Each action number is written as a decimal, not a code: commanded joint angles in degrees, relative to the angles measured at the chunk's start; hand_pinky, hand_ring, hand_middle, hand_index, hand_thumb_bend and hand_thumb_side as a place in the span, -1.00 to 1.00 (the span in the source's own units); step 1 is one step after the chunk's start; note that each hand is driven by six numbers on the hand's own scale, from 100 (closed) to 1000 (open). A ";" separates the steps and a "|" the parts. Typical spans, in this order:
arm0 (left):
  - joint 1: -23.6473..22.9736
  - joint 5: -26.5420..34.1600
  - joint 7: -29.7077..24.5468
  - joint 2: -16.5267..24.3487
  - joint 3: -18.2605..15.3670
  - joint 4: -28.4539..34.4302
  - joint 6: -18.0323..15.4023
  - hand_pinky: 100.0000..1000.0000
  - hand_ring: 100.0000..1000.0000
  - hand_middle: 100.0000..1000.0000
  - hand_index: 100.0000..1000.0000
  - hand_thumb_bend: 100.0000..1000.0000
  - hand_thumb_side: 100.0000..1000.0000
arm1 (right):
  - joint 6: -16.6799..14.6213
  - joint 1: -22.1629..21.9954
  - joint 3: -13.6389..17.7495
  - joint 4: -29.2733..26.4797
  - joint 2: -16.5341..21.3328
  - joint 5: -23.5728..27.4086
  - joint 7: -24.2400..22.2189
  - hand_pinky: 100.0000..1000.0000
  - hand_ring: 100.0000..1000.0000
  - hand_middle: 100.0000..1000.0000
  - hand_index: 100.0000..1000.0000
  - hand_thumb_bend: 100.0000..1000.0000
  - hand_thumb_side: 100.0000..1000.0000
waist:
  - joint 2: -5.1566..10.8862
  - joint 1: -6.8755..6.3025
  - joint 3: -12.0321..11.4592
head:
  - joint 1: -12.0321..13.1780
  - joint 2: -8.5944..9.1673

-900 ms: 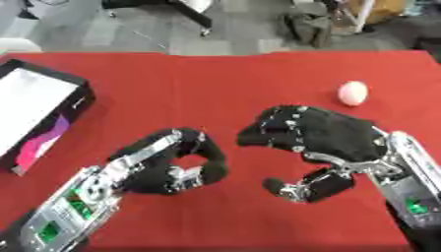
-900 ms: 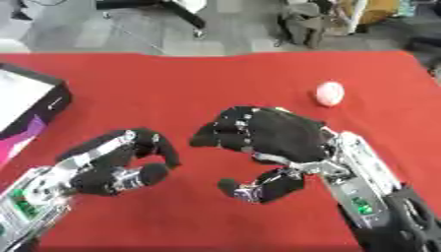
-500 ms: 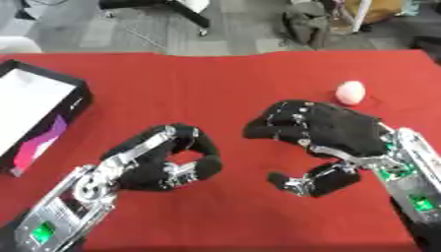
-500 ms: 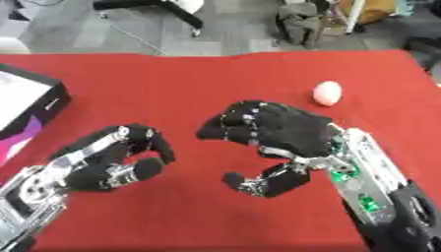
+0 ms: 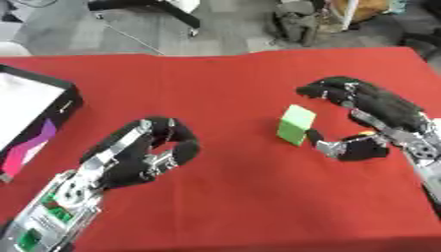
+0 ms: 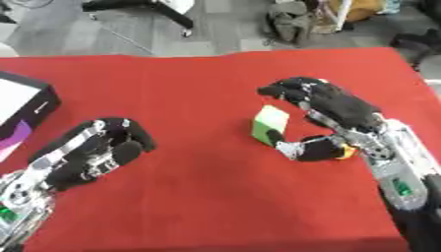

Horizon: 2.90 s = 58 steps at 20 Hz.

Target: Pick up the objects with one hand, pass them to the other hand, and then place them into the box on the other side of the table.

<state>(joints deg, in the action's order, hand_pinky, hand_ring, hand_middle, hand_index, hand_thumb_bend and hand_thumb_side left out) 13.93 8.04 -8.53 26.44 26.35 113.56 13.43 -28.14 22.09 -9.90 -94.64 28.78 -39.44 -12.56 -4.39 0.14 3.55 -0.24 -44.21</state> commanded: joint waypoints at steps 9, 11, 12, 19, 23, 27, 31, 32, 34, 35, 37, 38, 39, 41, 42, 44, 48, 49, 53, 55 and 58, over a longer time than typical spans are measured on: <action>-0.45 -0.14 0.75 -1.13 -1.31 1.04 -0.78 0.73 0.27 -0.11 0.15 0.08 0.28 | 4.25 2.57 6.84 18.66 7.91 4.17 0.94 0.81 0.43 0.55 0.88 -0.99 -0.05 | 0.77 0.22 -0.09 | -1.15 0.10; -0.69 -0.11 0.89 -1.28 -1.34 1.04 -0.71 0.73 0.27 -0.11 0.15 0.08 0.29 | 4.33 2.69 7.34 21.30 8.16 3.78 0.74 0.82 0.42 0.50 0.87 -1.00 -0.02 | 0.76 0.24 -0.08 | -1.24 0.10; -0.77 -0.11 0.97 -1.34 -1.35 1.04 -0.62 0.73 0.26 -0.11 0.15 0.08 0.28 | 4.31 2.64 7.52 22.34 8.22 3.59 0.53 0.82 0.42 0.49 0.87 -1.00 -0.01 | 0.76 0.25 -0.07 | -1.31 0.10; -1.01 -0.02 1.44 -1.54 -1.62 1.00 -0.59 0.73 0.26 -0.11 0.15 0.08 0.28 | 3.44 2.75 7.42 28.23 8.33 1.35 -2.30 0.82 0.41 0.46 0.83 -0.99 0.05 | 0.90 0.19 -0.06 | -1.30 0.10; -1.10 -0.06 1.51 -1.63 -1.73 0.94 -0.65 0.73 0.26 -0.11 0.15 0.08 0.28 | 2.71 3.11 6.96 30.42 7.79 -0.35 -3.31 0.81 0.41 0.46 0.82 -0.98 0.06 | 0.89 0.13 -0.11 | -1.34 0.10; -1.10 -0.07 1.48 -1.76 -1.72 0.92 -0.74 0.73 0.26 -0.11 0.15 0.08 0.29 | 2.17 3.63 6.66 32.28 6.89 -1.87 -3.46 0.81 0.40 0.46 0.82 -0.98 0.07 | 0.78 -0.08 -0.18 | -1.32 0.10; -1.21 -0.01 1.45 -1.91 -1.64 0.80 -0.80 0.74 0.26 -0.11 0.14 0.08 0.29 | 1.71 4.16 6.25 33.76 6.27 -3.26 -3.41 0.81 0.40 0.46 0.81 -0.98 0.07 | 0.73 -0.14 -0.29 | -1.42 0.10; -1.22 0.00 1.42 -1.95 -1.58 0.73 -0.82 0.74 0.26 -0.11 0.14 0.08 0.29 | 1.61 4.26 6.17 34.11 6.14 -3.59 -3.38 0.81 0.40 0.46 0.80 -0.98 0.07 | 0.71 -0.14 -0.31 | -1.44 0.10; -1.17 0.00 1.37 -2.03 -1.51 0.65 -0.90 0.74 0.26 -0.11 0.14 0.08 0.29 | 1.43 4.46 6.00 34.79 5.93 -4.27 -3.34 0.80 0.40 0.45 0.78 -0.97 0.06 | 0.68 -0.14 -0.32 | -1.46 0.10; -1.16 0.00 1.35 -2.06 -1.51 0.63 -0.93 0.74 0.26 -0.11 0.14 0.08 0.29 | 1.32 4.54 5.90 35.09 5.85 -4.62 -3.33 0.80 0.40 0.45 0.78 -0.97 0.03 | 0.68 -0.15 -0.34 | -1.48 0.10; -1.18 -0.01 1.35 -2.08 -1.51 0.58 -0.97 0.74 0.26 -0.11 0.14 0.08 0.29 | 1.09 4.71 5.73 35.66 5.67 -5.34 -3.33 0.80 0.40 0.45 0.77 -1.00 -0.06 | 0.68 -0.15 -0.39 | -1.56 0.10; -1.20 0.00 1.35 -2.10 -1.52 0.57 -1.00 0.74 0.26 -0.11 0.14 0.08 0.29 | 1.00 4.79 5.69 35.94 5.57 -5.66 -3.32 0.79 0.40 0.45 0.76 -1.00 -0.07 | 0.69 -0.16 -0.42 | -1.62 0.10; -1.21 0.02 1.35 -2.14 -1.51 0.54 -1.02 0.74 0.26 -0.11 0.14 0.08 0.29 | 0.90 4.87 5.65 36.20 5.48 -5.96 -3.29 0.79 0.40 0.45 0.76 -1.00 -0.09 | 0.69 -0.17 -0.45 | -1.67 0.10; -1.24 0.05 1.33 -2.17 -1.48 0.48 -1.06 0.74 0.26 -0.11 0.14 0.08 0.29 | 0.65 4.98 5.57 36.49 5.36 -6.49 -3.23 0.78 0.39 0.40 0.71 -1.00 -0.20 | 0.70 -0.18 -0.49 | -1.68 0.10; -1.26 0.05 1.31 -2.18 -1.46 0.46 -1.08 0.74 0.26 -0.11 0.14 0.08 0.29 | 0.53 5.00 5.55 36.52 5.34 -6.72 -3.13 0.78 0.39 0.37 0.68 -1.00 -0.27 | 0.71 -0.18 -0.50 | -1.68 0.10; -1.28 0.04 1.32 -2.19 -1.48 0.43 -1.12 0.75 0.26 -0.11 0.14 0.08 0.29 | 0.32 5.02 5.60 36.30 5.40 -7.28 -2.55 0.75 0.35 0.28 0.49 -1.00 -0.45 | 0.72 -0.17 -0.52 | -1.68 0.10; -1.34 0.06 1.38 -2.21 -1.52 0.33 -1.18 0.75 0.26 -0.11 0.14 0.08 0.29 | 0.11 4.74 6.18 34.64 5.62 -7.83 2.35 0.67 0.22 0.06 -0.09 -1.00 -0.76 | 0.70 -0.16 -0.46 | -1.44 0.10; -1.36 0.05 1.39 -2.20 -1.53 0.30 -1.19 0.75 0.26 -0.11 0.14 0.08 0.29 | 0.09 4.59 6.28 33.98 5.70 -7.81 4.38 0.65 0.19 0.02 -0.21 -1.00 -0.80 | 0.69 -0.17 -0.44 | -1.39 0.10; -1.37 -0.09 1.52 -2.04 -1.75 0.37 -1.24 0.75 0.26 -0.11 0.14 0.08 0.29 | -0.25 3.67 6.50 29.49 5.81 -6.67 12.65 0.63 0.20 0.00 -0.36 -1.00 -0.96 | 0.67 -0.22 -0.29 | -1.14 0.10; -1.36 -0.09 1.65 -1.88 -1.96 0.48 -1.22 0.75 0.26 -0.11 0.14 0.08 0.29 | -0.45 2.89 6.62 25.80 5.67 -5.55 15.67 0.62 0.26 0.07 -0.38 -1.00 -1.00 | 0.66 -0.26 -0.22 | -0.98 0.10; -1.36 -0.06 1.85 -1.46 -2.22 0.58 -1.03 0.75 0.26 -0.12 0.14 0.08 0.29 | -0.27 1.45 6.68 18.27 5.11 -3.67 19.23 0.62 0.34 0.15 -0.40 -1.00 -1.00 | 0.64 -0.28 -0.10 | -0.66 0.10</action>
<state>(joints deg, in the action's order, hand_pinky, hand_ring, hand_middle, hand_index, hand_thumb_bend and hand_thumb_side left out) 12.09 8.01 -6.93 24.19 24.88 113.19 12.48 -28.43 22.89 -3.93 -72.64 32.87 -44.09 4.97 -4.39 -0.26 3.47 -1.09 -44.24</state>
